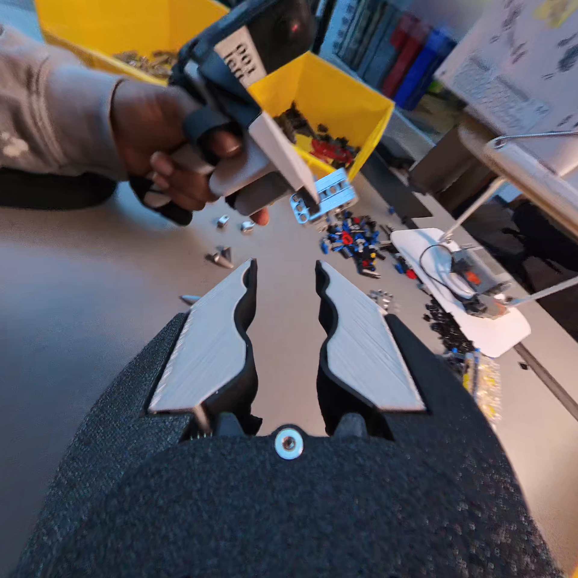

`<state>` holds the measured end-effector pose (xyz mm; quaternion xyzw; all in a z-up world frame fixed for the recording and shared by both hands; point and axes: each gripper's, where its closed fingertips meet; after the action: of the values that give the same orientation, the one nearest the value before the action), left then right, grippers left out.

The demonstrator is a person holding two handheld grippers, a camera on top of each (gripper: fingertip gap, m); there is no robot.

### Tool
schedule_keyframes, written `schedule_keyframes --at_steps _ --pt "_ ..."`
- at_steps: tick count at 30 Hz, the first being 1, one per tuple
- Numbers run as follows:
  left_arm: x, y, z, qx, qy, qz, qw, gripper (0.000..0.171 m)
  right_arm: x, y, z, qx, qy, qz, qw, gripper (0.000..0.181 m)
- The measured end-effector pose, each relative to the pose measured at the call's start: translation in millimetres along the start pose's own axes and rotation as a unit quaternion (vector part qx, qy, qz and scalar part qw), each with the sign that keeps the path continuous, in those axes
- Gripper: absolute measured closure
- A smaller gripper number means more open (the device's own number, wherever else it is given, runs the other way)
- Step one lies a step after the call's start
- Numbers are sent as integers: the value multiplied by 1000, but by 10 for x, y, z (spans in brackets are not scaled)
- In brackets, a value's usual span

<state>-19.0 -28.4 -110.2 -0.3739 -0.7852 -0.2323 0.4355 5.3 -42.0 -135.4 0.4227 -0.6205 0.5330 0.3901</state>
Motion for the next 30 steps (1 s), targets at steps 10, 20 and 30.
schedule_keyframes --at_steps 10,20,30 --pt "239 77 -389 -85 -38 -114 989 165 560 -169 -105 -104 98 -121 982 161" --pt "560 137 -1145 -196 -74 -220 953 166 1113 -700 259 -262 -73 -245 930 149" --pt "742 385 -1815 -197 -109 -298 928 165 1488 -1290 437 -331 -201 -275 880 148"
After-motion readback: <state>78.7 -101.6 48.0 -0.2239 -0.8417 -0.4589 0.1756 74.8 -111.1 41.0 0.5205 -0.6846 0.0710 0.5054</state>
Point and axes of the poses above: each gripper's, where its closed fingertips meet, y out along the fingers, x out of its top, z = x × y across the jaws, and after that the axes turned 13 degrees about y, right-handed
